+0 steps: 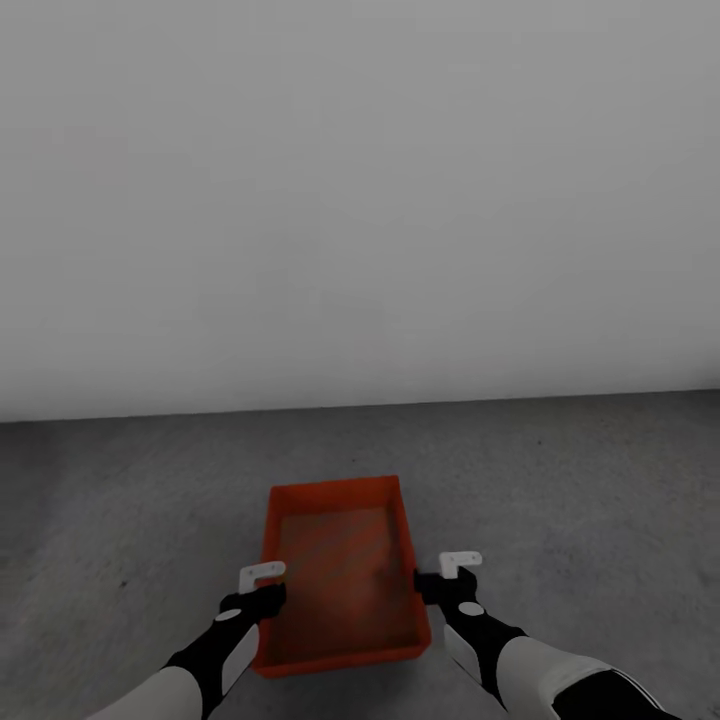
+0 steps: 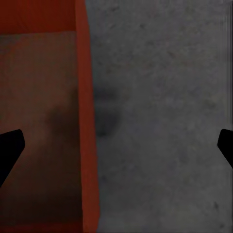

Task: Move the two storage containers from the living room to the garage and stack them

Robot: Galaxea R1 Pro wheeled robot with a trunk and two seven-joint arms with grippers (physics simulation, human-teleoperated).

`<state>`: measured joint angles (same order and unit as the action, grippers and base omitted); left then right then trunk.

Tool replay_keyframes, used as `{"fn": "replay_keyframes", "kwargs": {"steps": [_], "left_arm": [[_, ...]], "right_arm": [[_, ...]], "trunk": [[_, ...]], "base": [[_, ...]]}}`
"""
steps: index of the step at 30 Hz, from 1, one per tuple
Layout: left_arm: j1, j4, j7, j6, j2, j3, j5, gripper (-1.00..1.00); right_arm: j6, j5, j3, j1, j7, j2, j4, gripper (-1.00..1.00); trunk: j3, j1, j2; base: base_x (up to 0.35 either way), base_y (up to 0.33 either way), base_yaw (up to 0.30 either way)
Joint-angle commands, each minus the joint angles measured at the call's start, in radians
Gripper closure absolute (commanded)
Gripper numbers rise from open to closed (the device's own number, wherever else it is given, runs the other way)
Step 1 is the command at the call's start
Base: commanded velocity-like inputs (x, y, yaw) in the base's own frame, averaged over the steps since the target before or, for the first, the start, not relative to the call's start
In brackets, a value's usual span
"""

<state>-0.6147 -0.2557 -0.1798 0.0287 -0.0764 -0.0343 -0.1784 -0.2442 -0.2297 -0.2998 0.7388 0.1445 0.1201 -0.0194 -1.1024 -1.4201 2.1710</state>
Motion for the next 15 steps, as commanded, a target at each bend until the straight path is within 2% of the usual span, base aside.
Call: {"fn": "replay_keyframes", "kwargs": {"steps": [1,3,5,6,8,9,11,15], "left_arm": [[0.0,0.004,-0.004,0.003,0.001,-0.004,-0.01,-1.0],[-0.001,0.027,-0.004,0.006,0.009,-0.003,-0.009,-1.0],[-0.001,0.055,-0.004,0.006,0.034,-0.002,-0.009,-1.0],[-0.001,0.071,-0.003,0.004,0.059,-0.002,-0.011,-1.0],[-0.001,0.085,-0.003,0.003,0.084,-0.002,-0.013,-1.0],[-0.001,0.104,-0.001,0.002,0.107,-0.002,-0.017,-1.0],[0.0,0.149,0.003,0.002,0.133,-0.002,-0.03,-1.0],[0.0,0.221,0.009,0.004,0.153,-0.002,-0.068,-1.0]], "right_arm": [[-0.003,-0.009,-0.009,0.001,0.003,0.0,0.001,-1.0],[-0.003,-0.009,-0.009,0.001,0.003,-0.002,0.001,-1.0],[-0.003,-0.008,-0.009,0.001,0.004,-0.003,0.002,-1.0],[-0.001,-0.008,-0.009,0.001,0.005,-0.004,0.002,-1.0],[0.001,-0.008,-0.009,0.001,0.006,-0.004,0.003,-1.0],[0.004,-0.008,-0.009,0.001,0.006,-0.005,0.008,-1.0],[0.006,-0.008,-0.01,0.002,0.006,-0.006,0.016,-1.0],[0.008,-0.008,-0.01,0.002,0.005,-0.008,0.03,-1.0]], "trunk": [[0.003,0.004,-0.007],[0.009,0.012,-0.021],[0.015,0.019,-0.035],[0.018,0.023,-0.042],[0.024,0.031,-0.056],[0.028,0.035,-0.063],[0.034,0.042,-0.077],[0.046,0.058,-0.105]], "base": [[0.0,0.0,0.0],[0.0,0.0,0.0],[0.0,0.0,0.0],[0.0,0.0,0.0],[0.0,0.0,0.0],[0.0,0.0,0.0],[0.0,0.0,0.0],[0.0,0.0,0.0]]}}
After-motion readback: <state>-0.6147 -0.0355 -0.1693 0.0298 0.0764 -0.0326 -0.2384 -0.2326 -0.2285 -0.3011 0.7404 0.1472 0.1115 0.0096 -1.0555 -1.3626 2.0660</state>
